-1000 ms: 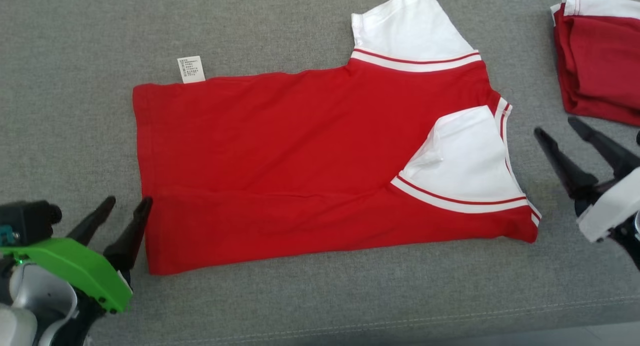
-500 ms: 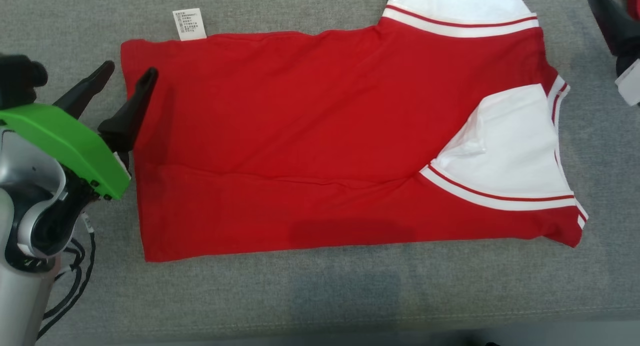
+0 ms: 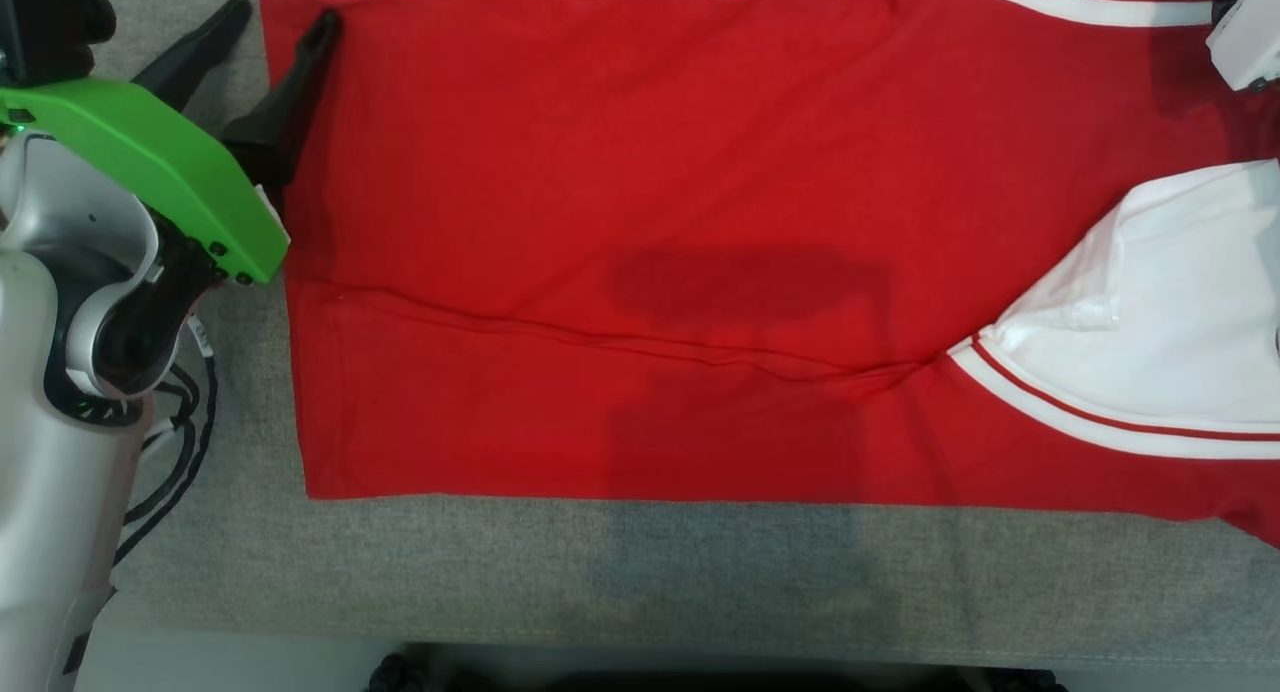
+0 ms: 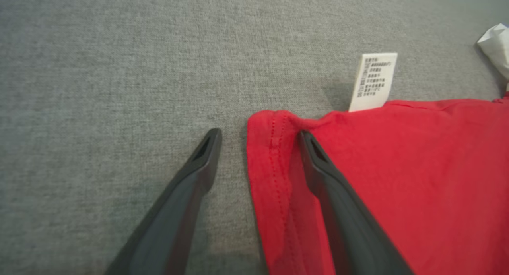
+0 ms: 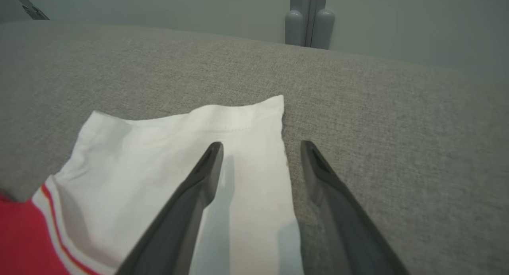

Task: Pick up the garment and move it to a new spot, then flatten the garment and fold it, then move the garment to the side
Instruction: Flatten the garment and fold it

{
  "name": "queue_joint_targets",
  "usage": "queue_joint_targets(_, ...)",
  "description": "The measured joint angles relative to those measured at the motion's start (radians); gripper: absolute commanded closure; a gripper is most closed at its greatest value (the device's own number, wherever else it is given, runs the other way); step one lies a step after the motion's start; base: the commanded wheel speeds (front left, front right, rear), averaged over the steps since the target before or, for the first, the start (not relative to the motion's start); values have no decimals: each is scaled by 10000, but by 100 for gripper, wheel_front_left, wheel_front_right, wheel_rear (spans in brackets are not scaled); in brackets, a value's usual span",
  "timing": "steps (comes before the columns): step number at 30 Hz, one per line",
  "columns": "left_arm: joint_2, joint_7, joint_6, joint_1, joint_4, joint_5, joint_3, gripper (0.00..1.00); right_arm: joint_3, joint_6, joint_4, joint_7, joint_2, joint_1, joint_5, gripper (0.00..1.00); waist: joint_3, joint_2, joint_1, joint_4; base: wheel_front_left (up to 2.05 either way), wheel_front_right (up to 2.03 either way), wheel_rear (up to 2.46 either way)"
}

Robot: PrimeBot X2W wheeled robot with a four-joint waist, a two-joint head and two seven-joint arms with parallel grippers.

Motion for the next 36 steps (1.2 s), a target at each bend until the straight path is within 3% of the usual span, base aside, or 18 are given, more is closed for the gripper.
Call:
queue_joint_targets(9, -247, -96, -228, -626, 579, -10, -100, 0, 240, 148, 755, 8, 234, -752, -255, 0, 336, 0, -1, 318, 0, 0, 0)
queue_joint_targets(10, -299, -94, -282, -653, 652, -42, -127, 9, 251, 151, 840, 8, 265, -833, -267, 0, 336, 0, 0, 331, 0, 0, 0)
queue_joint_targets(11, -345, -94, -337, -685, 725, -113, -128, 37, 268, 176, 928, 8, 301, -908, -290, 0, 331, 0, 0, 341, 0, 0, 0)
queue_joint_targets(12, -384, -94, -368, -727, 792, -199, -127, 49, 282, 226, 1009, 8, 328, -957, -301, 0, 326, 0, -1, 350, 0, 0, 0)
queue_joint_targets(14, -451, -96, -456, -817, 932, -288, -163, 56, 307, 238, 1189, 4, 332, -1017, -330, 0, 310, 0, -1, 378, 0, 0, 0)
queue_joint_targets(16, -546, -102, -545, -921, 1143, -290, -253, 76, 313, 309, 1384, -8, 336, -1098, -391, 0, 266, 0, -1, 421, 0, 0, 0)
queue_joint_targets(17, -546, -102, -545, -921, 1143, -290, -253, 92, 313, 309, 1384, -8, 336, -1098, -391, 0, 266, 0, -1, 421, 0, 0, 0)
queue_joint_targets(18, -604, -96, -562, -943, 1181, -295, -282, 92, 326, 314, 1457, -6, 339, -1139, -393, 0, 242, 0, -1, 448, 0, 0, 0)
queue_joint_targets(19, -658, -86, -614, -944, 1221, -309, -305, 100, 349, 314, 1517, -4, 355, -1174, -393, 12, 222, 0, -1, 469, 0, 0, 0)
queue_joint_targets(21, -734, -82, -708, -952, 1335, -416, -349, 100, 389, 322, 1643, -4, 418, -1266, -403, 52, 196, 0, 0, 500, 0, 0, 0)
queue_joint_targets(22, -738, -82, -802, -979, 1430, -487, -360, 100, 439, 328, 1776, -6, 468, -1394, -422, 84, 182, 0, 0, 522, 0, 0, 0)
queue_joint_targets(23, -748, -84, -823, -986, 1461, -487, -360, 100, 466, 355, 1822, -6, 487, -1436, -458, 96, 177, 0, 0, 529, 0, 0, 0)
queue_joint_targets(24, -761, -86, -861, -1000, 1498, -487, -359, 100, 491, 407, 1866, -8, 504, -1484, -483, 100, 171, 0, -1, 534, 0, 0, 0)
queue_joint_targets(36, -777, -443, -1101, -1122, 2036, -487, -284, 100, 560, 685, 2061, -775, 677, -1736, -564, 100, 39, 0, -1, 403, 0, 0, 0)
